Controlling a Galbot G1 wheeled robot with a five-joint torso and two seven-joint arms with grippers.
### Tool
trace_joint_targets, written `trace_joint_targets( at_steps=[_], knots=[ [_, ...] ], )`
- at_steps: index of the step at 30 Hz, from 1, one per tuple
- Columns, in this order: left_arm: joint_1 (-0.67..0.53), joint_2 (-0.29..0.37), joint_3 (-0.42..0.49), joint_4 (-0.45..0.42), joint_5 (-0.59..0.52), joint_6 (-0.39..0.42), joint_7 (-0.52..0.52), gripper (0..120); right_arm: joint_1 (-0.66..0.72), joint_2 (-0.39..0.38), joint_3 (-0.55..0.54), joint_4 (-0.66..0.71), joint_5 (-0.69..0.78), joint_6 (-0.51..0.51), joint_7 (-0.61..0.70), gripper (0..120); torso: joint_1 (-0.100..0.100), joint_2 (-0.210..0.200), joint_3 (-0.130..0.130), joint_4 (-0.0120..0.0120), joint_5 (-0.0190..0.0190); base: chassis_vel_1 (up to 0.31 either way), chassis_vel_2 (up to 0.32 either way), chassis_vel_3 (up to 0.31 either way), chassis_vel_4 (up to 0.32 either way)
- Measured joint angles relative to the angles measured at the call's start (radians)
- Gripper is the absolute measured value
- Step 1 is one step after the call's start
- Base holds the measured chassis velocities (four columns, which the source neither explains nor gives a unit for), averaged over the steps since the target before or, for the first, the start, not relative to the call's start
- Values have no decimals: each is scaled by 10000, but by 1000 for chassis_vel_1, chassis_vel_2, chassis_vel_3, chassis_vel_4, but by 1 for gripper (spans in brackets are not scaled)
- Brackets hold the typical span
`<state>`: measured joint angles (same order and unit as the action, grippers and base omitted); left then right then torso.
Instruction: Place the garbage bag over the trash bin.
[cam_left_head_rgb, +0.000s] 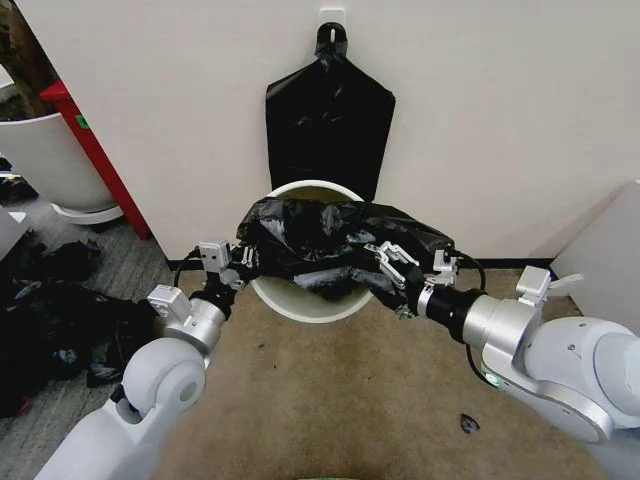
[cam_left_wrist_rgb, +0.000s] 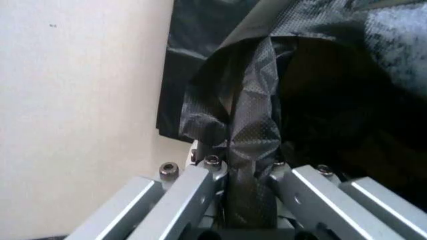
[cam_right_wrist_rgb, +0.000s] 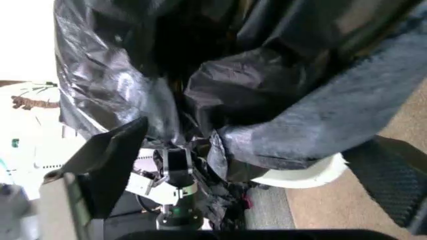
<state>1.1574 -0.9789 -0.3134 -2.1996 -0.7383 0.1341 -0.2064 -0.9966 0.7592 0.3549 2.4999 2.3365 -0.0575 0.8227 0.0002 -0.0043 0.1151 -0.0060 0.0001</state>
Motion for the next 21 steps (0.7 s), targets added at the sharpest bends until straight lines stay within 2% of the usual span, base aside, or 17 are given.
trace_joint_targets(
  at_steps=[1,8,9,12,13,18,20,21],
  knots=[
    [0,0,0,0,0,0,0,1,0,0,0,0,0,0,0,96,0,0,0,0,0,0,0,0,0],
    [-89,-36,16,-20,0,12,-11,1,-106,-48,-19,0,-128,9,-68,68,0,0,0,0,-1,0,0,0,0],
    [-89,-36,16,-20,0,12,-11,1,-106,-48,-19,0,-128,9,-68,68,0,0,0,0,-1,0,0,0,0],
    [-83,-18,16,-82,3,14,8,1,-246,-49,-6,0,-143,3,-158,54,0,0,0,0,0,0,0,0,0],
    [-83,-18,16,-82,3,14,8,1,-246,-49,-6,0,-143,3,-158,54,0,0,0,0,0,0,0,0,0],
    [-182,8,10,-110,29,46,13,1,-241,-79,-6,0,-167,-21,-217,36,0,0,0,0,-1,0,0,0,0],
    [-194,9,10,-106,63,99,5,1,-231,-111,-7,0,-176,-78,-262,23,0,0,0,0,0,0,0,0,0],
    [-194,9,10,-106,63,99,5,1,-231,-111,-7,0,-176,-78,-262,23,0,0,0,0,0,0,0,0,0]
  ],
)
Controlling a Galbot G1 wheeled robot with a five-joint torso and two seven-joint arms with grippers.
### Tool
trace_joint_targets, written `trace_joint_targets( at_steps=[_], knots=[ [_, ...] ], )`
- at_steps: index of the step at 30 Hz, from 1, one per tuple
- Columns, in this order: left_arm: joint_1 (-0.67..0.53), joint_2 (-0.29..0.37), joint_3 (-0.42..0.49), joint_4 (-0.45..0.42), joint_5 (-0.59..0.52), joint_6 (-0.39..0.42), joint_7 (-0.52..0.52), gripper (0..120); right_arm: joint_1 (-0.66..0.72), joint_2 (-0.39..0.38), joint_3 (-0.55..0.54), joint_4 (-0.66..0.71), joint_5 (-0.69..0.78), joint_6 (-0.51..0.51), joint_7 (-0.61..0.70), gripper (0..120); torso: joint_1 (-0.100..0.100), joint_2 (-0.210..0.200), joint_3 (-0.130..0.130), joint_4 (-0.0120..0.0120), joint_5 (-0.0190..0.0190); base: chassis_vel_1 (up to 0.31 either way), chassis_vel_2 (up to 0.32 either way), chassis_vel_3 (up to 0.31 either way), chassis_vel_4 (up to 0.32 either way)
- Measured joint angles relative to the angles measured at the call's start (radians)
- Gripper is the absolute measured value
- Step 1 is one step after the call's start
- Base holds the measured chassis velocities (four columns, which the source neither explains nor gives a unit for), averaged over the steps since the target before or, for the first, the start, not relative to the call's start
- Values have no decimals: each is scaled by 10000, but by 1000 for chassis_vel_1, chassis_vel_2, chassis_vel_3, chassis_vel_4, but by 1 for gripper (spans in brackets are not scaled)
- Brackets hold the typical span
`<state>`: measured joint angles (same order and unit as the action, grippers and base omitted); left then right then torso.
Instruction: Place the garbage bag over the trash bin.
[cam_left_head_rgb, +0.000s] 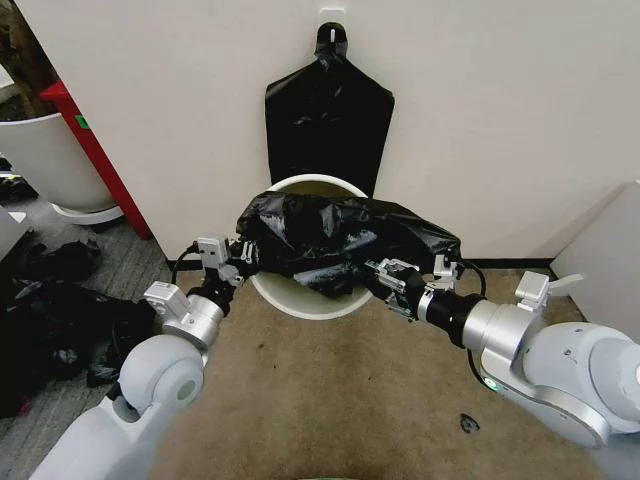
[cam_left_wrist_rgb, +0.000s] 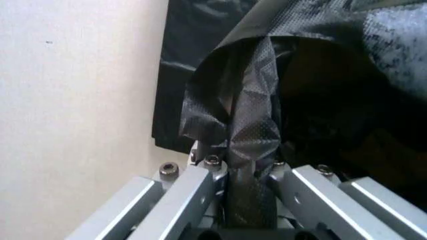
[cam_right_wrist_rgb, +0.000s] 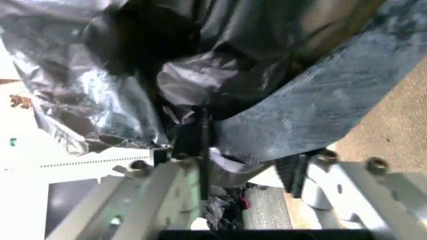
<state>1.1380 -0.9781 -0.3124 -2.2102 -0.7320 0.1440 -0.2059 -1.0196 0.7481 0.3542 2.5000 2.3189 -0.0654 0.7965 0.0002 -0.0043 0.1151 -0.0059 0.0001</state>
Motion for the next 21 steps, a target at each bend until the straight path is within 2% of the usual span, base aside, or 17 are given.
trace_joint_targets(
  at_steps=[6,14,21],
  knots=[
    [-80,-65,1,143,-28,354,-263,1,-7,-135,28,0,-36,-390,-274,0,0,0,0,1,0,0,0,0,0],
    [-337,-123,29,189,-533,674,-710,1,-229,-268,36,1,-308,-1103,-667,0,0,0,0,0,0,0,0,0,0],
    [-690,-119,-34,228,-1299,1028,-1188,1,-482,-551,39,0,-1457,-2150,-1473,0,0,0,0,-1,0,0,0,0,0]
  ],
)
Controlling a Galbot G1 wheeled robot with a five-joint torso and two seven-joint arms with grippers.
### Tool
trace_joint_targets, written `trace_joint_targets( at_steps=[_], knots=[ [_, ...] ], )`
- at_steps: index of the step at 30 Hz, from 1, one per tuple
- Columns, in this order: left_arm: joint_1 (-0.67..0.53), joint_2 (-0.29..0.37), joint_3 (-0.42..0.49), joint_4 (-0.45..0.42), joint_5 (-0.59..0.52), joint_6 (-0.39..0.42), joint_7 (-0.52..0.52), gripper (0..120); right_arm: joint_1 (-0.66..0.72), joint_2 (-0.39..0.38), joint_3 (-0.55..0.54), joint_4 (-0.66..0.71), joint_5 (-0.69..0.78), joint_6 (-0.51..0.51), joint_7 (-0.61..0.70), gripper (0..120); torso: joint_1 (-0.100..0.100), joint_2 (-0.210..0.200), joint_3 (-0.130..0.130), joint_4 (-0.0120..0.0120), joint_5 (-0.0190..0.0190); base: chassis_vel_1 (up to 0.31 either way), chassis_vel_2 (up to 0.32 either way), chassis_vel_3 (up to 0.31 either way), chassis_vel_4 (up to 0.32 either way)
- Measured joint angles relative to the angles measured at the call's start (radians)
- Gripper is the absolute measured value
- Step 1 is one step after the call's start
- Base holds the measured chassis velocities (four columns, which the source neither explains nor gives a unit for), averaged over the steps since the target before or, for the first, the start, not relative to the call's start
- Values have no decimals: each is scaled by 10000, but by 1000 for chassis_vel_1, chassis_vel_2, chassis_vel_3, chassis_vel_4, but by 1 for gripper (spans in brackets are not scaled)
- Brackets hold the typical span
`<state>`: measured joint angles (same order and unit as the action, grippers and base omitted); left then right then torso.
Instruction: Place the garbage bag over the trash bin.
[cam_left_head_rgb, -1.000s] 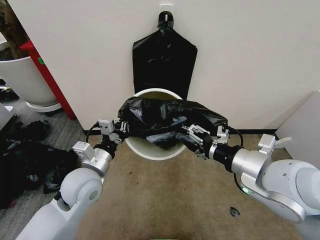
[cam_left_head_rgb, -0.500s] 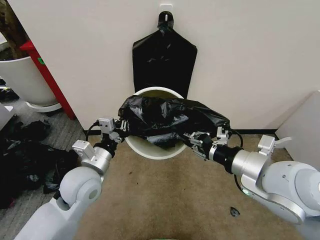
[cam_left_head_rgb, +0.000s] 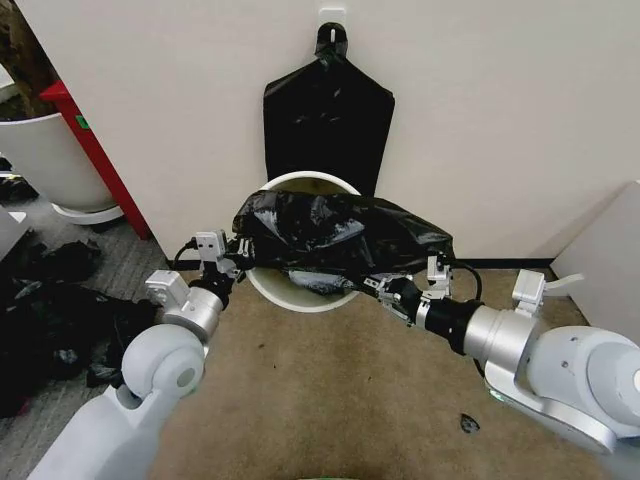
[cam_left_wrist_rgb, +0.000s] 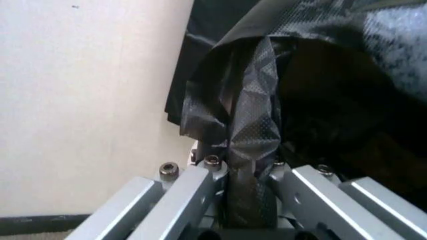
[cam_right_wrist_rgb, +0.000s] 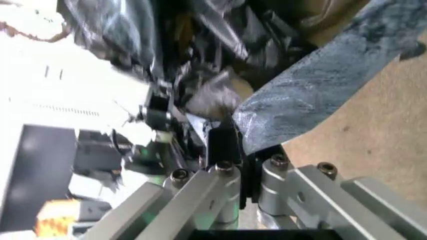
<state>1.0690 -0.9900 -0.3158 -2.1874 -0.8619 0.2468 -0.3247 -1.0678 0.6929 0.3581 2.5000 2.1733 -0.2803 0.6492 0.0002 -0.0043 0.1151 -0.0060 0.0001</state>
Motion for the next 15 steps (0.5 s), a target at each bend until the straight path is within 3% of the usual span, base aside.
trace_joint_targets(
  at_steps=[8,15],
  knots=[
    [-543,-3,-21,389,-600,461,-395,1,-46,-200,-82,0,-712,-657,-622,0,0,0,0,0,0,0,0,0,0],
    [-758,-58,46,366,-938,652,-647,1,-130,-152,-975,-1,-1332,-913,-665,0,0,0,0,0,-1,0,0,0,0]
  ],
)
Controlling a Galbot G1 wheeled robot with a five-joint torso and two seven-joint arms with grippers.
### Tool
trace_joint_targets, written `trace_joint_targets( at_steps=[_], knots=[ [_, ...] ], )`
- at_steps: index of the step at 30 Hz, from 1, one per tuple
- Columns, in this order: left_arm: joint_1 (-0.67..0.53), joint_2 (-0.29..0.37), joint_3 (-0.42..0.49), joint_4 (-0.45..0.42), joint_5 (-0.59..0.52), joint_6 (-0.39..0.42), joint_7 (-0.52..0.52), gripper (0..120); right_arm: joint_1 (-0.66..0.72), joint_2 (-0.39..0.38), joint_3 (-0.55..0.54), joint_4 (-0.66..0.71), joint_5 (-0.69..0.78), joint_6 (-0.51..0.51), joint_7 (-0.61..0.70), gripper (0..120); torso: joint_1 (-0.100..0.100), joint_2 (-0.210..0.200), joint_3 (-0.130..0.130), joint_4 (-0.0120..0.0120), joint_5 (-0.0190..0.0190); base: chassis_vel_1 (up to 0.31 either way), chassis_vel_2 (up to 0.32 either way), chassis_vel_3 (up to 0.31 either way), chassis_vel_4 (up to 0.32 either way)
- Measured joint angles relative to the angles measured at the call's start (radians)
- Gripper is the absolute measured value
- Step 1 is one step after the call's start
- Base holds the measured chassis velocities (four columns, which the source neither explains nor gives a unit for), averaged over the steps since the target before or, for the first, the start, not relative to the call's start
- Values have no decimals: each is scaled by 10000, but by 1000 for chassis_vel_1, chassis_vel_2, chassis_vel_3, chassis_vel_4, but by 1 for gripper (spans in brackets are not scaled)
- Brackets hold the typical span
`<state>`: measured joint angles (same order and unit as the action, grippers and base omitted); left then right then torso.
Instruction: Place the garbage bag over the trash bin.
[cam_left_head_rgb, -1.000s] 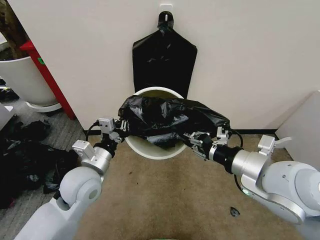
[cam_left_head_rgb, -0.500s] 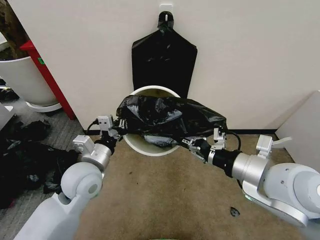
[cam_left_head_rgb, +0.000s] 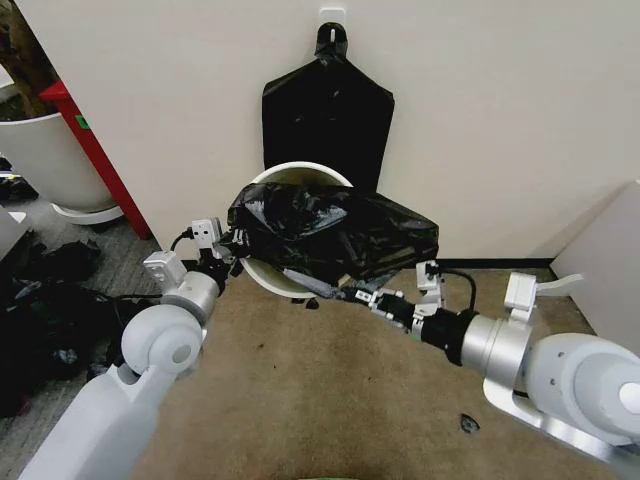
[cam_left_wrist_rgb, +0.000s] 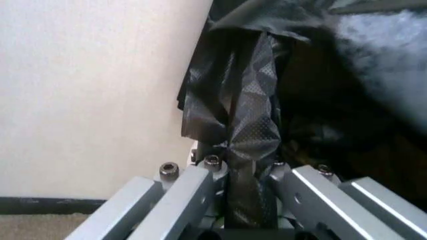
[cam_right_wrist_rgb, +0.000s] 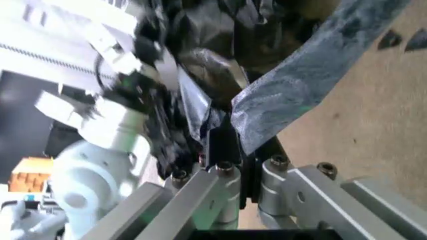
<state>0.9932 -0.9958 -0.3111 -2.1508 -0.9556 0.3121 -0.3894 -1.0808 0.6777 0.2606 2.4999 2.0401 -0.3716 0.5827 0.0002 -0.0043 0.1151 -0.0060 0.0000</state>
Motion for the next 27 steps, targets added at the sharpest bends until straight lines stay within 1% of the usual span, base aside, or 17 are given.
trace_joint_targets(
  at_steps=[3,5,9,13,15,19,20,23,27],
  knots=[
    [-41,58,-23,-119,-189,66,-103,1,5,141,-584,0,-463,-32,-32,0,0,0,0,0,1,0,0,0,0],
    [-50,68,-27,-140,-232,75,-133,1,17,167,-718,0,-567,-35,-55,0,0,0,0,0,1,0,0,0,0],
    [-72,94,-41,-270,-465,142,-283,1,182,358,-1636,-1,-1306,-78,-298,0,0,0,0,1,0,0,0,0,0],
    [-63,103,-67,-366,-628,204,-376,1,191,467,-2005,-1,-1827,-161,-362,0,0,0,0,0,0,0,0,0,0],
    [-53,114,-93,-436,-725,264,-438,1,165,511,-2222,-1,-2325,-218,-416,0,0,0,0,0,0,0,0,0,0],
    [-52,136,-122,-572,-960,347,-631,1,164,595,-2667,-238,-3801,-237,-600,0,0,0,0,0,0,0,0,0,0],
    [-52,136,-122,-572,-960,347,-631,1,164,595,-2667,-238,-3801,-237,-600,0,0,0,0,0,0,0,0,0,0],
    [-55,147,-158,-684,-1197,449,-820,1,176,697,-2927,-605,-4575,-217,-697,0,0,0,0,0,0,0,0,0,0],
    [-51,209,-285,-947,-1925,703,-1241,1,186,826,-3177,-1335,-5887,-48,-885,0,0,0,0,0,1,0,0,0,0]
  ],
)
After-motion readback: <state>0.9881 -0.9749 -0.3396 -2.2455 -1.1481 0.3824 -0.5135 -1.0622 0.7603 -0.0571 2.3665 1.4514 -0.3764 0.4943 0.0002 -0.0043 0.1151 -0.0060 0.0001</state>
